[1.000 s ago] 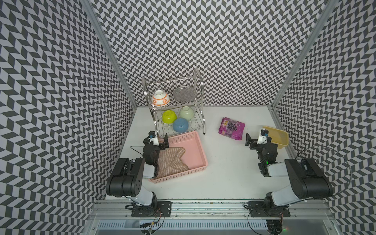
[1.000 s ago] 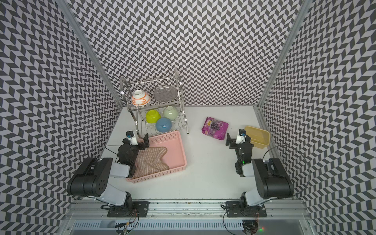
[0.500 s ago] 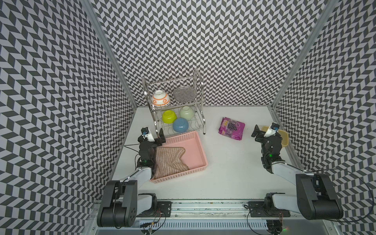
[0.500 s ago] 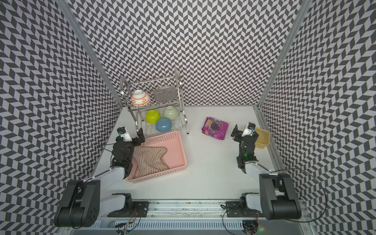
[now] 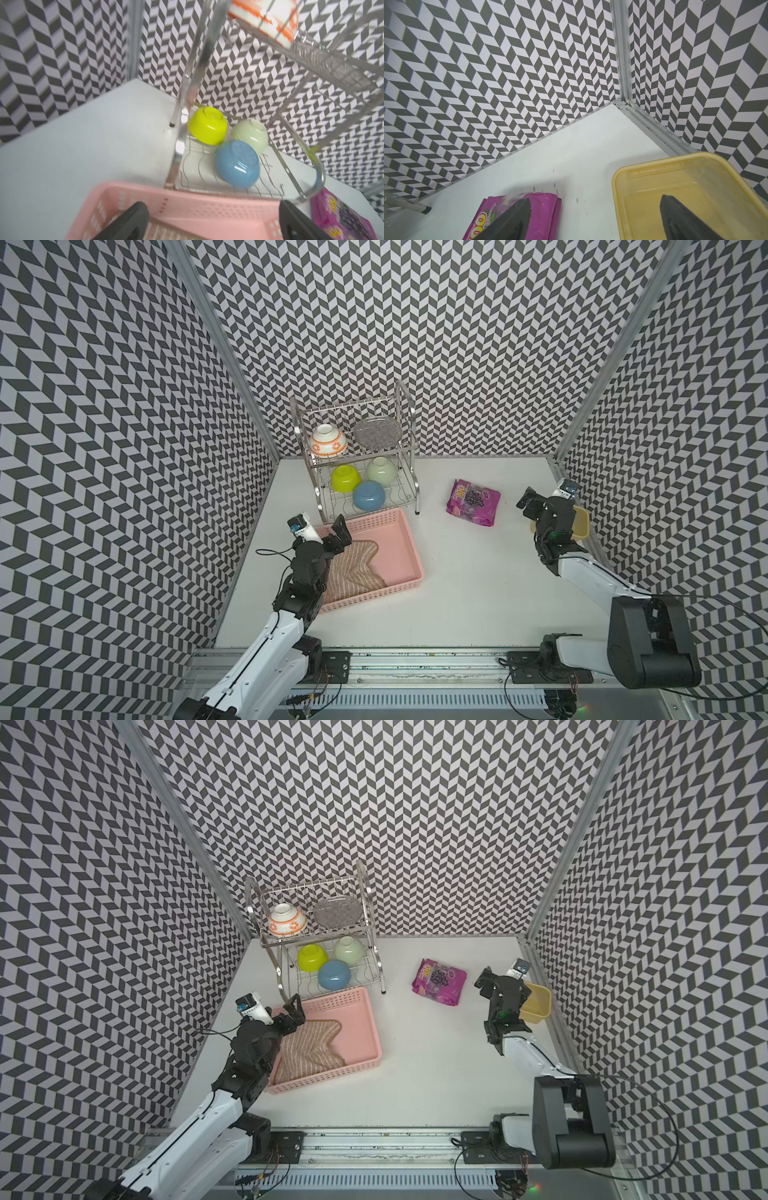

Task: Fold the square dishcloth
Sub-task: Pick up the cleaning item from the bin.

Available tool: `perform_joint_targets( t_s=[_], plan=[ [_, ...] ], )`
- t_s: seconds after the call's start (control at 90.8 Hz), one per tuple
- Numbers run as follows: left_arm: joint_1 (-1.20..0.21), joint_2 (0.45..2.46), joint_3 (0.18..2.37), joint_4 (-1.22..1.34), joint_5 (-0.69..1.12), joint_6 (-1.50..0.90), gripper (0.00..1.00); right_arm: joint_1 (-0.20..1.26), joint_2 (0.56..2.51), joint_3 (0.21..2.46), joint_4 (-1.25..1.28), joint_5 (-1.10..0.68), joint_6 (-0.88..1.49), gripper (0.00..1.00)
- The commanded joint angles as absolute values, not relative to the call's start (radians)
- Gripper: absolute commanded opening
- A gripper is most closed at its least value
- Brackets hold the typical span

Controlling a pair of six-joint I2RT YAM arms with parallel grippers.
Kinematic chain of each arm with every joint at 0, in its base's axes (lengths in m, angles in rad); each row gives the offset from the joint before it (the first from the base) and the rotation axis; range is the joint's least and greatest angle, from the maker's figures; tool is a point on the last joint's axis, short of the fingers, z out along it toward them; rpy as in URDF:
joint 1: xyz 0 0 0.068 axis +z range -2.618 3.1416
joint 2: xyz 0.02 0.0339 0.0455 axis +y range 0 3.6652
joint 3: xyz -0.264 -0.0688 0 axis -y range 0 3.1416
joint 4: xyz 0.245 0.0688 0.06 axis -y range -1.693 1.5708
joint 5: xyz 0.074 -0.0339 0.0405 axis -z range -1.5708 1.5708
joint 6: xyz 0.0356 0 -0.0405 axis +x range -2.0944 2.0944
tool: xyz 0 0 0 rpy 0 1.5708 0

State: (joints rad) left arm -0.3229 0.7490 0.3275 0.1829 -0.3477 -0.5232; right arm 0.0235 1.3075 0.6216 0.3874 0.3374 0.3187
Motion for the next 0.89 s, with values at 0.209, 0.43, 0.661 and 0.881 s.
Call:
perform_joint_targets(
  t_s=[0.209, 0.43, 0.661, 0.881],
  plan=[
    [-0.633, 0.806, 0.376, -0.157, -0.466, -0.719, 1.0, 0.026, 1.262, 0.599, 0.374, 0.329, 0.301, 1.0],
    [-0.678, 0.963, 0.427, -0.212, -0.437, -0.749, 1.0, 0.026, 1.274, 0.613, 0.357, 0.312, 0.311, 1.0],
    [-0.68, 1.142, 0.484, -0.224, -0.425, -0.741, 1.0, 0.026, 1.265, 0.608, 0.359, 0.32, 0.316, 1.0],
    [-0.679, 1.268, 0.536, -0.269, -0.452, -0.735, 0.99, 0.026, 1.253, 0.605, 0.354, 0.351, 0.325, 1.0]
  ],
)
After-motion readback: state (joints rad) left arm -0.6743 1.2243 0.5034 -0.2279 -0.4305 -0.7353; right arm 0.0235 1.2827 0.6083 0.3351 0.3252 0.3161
